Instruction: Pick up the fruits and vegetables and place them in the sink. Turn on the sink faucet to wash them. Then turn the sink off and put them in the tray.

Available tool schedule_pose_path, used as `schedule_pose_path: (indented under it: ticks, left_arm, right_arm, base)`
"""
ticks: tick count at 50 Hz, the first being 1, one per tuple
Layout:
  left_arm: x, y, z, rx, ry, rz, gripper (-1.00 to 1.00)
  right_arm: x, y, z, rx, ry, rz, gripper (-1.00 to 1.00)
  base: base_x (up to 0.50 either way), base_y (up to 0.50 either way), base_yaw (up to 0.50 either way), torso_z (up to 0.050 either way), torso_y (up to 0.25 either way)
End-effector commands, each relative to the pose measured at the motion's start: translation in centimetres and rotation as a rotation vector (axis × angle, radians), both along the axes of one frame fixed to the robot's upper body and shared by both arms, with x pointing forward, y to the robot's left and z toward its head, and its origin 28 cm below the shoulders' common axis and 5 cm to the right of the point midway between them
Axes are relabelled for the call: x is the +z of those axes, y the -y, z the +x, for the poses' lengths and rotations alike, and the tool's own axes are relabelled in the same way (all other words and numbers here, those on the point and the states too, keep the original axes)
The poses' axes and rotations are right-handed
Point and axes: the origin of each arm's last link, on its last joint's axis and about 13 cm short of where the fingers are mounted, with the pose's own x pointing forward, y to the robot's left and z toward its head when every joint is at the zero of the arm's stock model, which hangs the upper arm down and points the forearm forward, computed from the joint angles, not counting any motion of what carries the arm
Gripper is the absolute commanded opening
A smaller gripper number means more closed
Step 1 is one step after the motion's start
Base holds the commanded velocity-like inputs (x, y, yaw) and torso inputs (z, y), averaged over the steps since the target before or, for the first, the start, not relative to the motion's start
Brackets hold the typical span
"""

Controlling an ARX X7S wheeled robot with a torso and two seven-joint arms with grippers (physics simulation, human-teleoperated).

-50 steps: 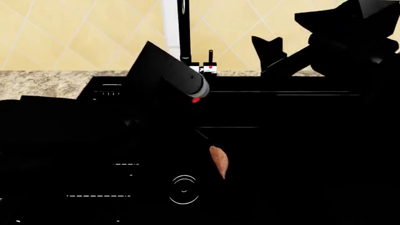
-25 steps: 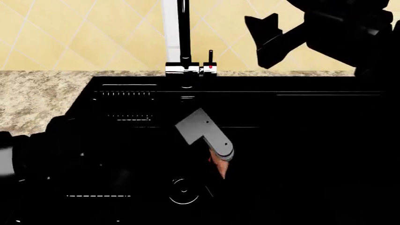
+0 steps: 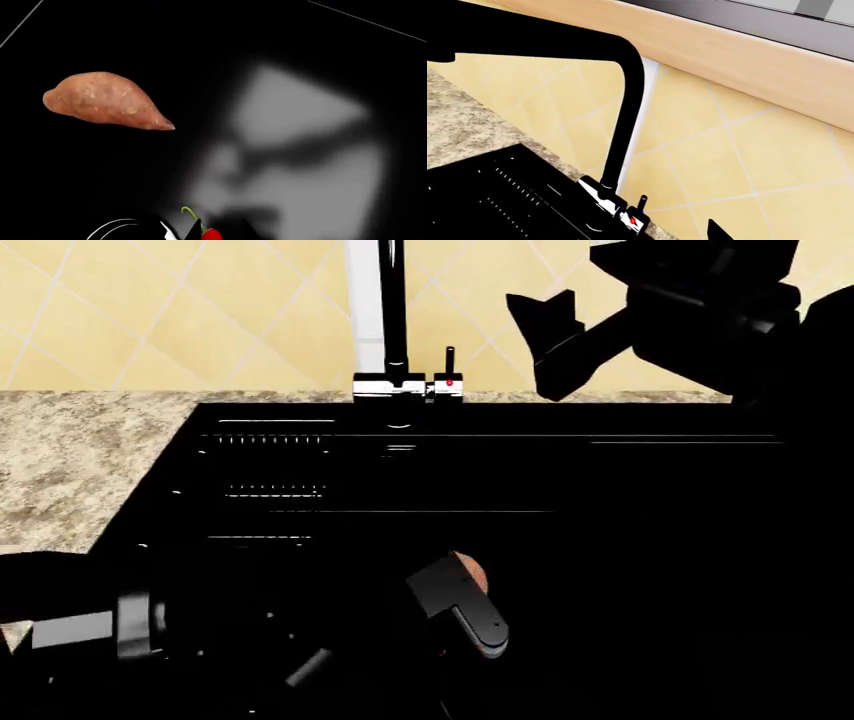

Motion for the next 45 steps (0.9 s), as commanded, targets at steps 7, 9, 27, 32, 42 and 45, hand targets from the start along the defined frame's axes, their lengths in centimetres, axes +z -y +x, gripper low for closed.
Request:
schedule_pose_path:
  ticks: [7, 9, 27, 32, 42, 45]
  left_arm:
    - [-2.5, 1.0, 0.3, 0.015, -0.028, 0.053, -1.0]
    - [-2.7, 1.1, 0.4, 0.027, -0.025, 0.054, -1.0]
    - [-2.6, 1.0, 1.2, 0.062, 0.023, 0.063, 1.0]
    - [-0.9, 0.8, 1.8, 0.068, 0.052, 0.032, 1.0]
    - [2.8, 0.1, 3.0, 0.092, 0.13, -0.023, 1.0]
    - [3.9, -0.2, 3.0, 0.099, 0.146, -0.032, 1.0]
  right_arm:
    - [-0.6, 0.0, 0.1, 0.017, -0.012, 0.005, 1.0]
    - [-0.6, 0.0, 0.1, 0.017, -0.013, 0.005, 1.0]
    - [-0.8, -0.1, 0.1, 0.025, -0.021, 0.004, 1.0]
    - [-0.7, 0.0, 0.1, 0.024, -0.019, 0.005, 1.0]
    - [-0.7, 0.0, -0.1, 0.022, -0.015, 0.007, 1.0]
    - [-0.7, 0.0, 0.0, 0.023, -0.016, 0.008, 1.0]
  base:
    - [0.0, 0.0, 0.0, 0.0, 0.0]
    - [0.0, 0.0, 0.0, 0.0, 0.0]
    - [0.0, 0.0, 0.0, -0.001, 0.0]
    - [0.0, 0.0, 0.0, 0.0, 0.0]
    - [0.0, 0.0, 0.0, 0.0, 0.0]
    - [0.0, 0.0, 0.0, 0.0, 0.0]
